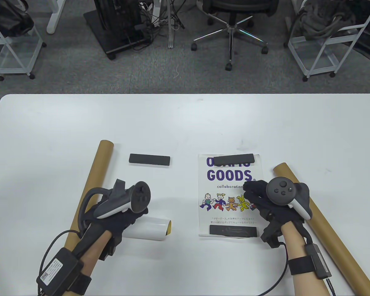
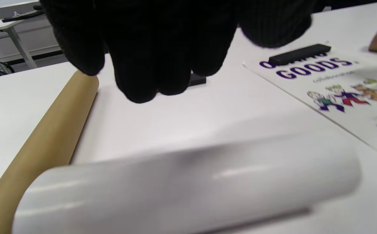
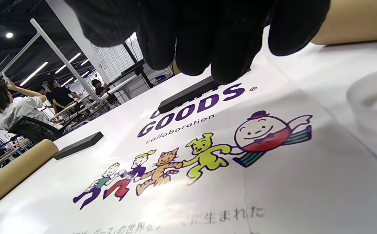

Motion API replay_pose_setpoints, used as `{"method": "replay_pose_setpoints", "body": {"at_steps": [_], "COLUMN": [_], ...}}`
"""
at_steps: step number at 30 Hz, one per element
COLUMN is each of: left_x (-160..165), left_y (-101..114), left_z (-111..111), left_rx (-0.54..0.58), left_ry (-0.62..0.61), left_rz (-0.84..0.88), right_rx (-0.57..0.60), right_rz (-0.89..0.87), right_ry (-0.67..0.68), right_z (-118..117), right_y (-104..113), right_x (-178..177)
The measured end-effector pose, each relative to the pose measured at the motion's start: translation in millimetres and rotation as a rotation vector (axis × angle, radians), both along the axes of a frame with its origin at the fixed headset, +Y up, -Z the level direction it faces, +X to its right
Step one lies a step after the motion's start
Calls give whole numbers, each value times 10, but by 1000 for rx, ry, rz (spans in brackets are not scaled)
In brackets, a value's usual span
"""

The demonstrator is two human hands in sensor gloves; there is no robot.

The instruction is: Roll up posters and store in mailing tubes

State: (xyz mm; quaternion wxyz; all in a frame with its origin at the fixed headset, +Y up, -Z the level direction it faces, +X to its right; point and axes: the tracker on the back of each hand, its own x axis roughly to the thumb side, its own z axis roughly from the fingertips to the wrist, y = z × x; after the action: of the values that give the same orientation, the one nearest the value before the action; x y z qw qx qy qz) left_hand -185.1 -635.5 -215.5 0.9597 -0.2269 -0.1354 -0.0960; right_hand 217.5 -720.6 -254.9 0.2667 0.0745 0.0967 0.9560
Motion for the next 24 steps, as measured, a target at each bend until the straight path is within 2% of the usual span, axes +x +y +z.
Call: {"method": "replay_pose_setpoints", "body": {"at_steps": [6, 11, 17, 22, 24], "left_x": [-73, -120, -109, -87, -68], "left_y": [-124, -327, -446, -519, -527], "left_z": [218, 266, 269, 199, 177], "left_rx": [-174, -359, -411, -442, -414], "left_ry": [-5, 8, 8, 15, 13], "left_rz": [53, 101, 156, 130, 113], "right_rx": [-1, -10, 1, -2, -4], "right_rz": [-6, -5, -5, -13, -13], "right_ry": [-4, 10, 16, 10, 10], "right_z": [16, 16, 27, 23, 24], "right_y": [-8, -22, 5, 4, 3], "right_x": [4, -31, -49, -27, -26]}}
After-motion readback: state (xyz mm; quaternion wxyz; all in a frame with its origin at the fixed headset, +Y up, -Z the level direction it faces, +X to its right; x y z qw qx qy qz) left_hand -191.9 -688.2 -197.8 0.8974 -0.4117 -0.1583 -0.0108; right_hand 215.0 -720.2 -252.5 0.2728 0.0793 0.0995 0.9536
